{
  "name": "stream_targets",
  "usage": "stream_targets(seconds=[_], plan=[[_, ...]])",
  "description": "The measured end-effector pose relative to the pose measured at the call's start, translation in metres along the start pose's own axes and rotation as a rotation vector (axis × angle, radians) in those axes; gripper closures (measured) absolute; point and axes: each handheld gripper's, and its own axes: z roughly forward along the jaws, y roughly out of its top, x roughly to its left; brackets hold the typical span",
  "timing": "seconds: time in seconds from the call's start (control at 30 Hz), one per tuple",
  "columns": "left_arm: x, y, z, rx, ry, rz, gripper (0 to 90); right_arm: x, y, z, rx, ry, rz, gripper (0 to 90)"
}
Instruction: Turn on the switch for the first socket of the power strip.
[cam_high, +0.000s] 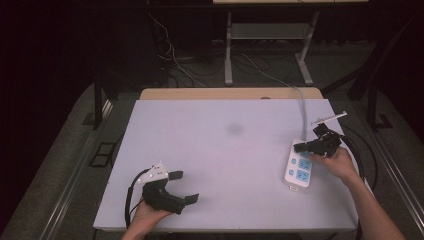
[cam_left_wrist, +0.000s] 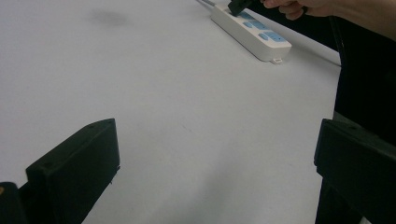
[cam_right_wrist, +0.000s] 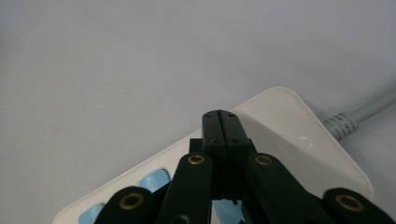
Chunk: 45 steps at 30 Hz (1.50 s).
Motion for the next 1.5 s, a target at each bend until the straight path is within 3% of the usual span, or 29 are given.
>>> stream_targets(seconds=[0.33, 0.43, 0.63, 1.5], plan=[[0.001, 0.0, 0.0, -0.001, -0.002, -0.003, 0.0, 0.006, 0.004, -0.001, 0.018, -0.039, -0.015, 90.0], [0.001, 0.0, 0.0, -0.001, -0.002, -0.002, 0.0, 0.007, 0.005, -0.001, 0.04, -0.035, -0.027, 89.9], [0.0, 0.0, 0.002, 0.007, -0.008, -0.004, 0.0, 0.006, 0.005, -0.003, 0.035, -0.012, -0.018, 89.9], [-0.001, 0.0, 0.002, 0.0, -0.013, -0.004, 0.0, 0.026, 0.005, -0.042, -0.065, -0.038, 0.028, 89.9]])
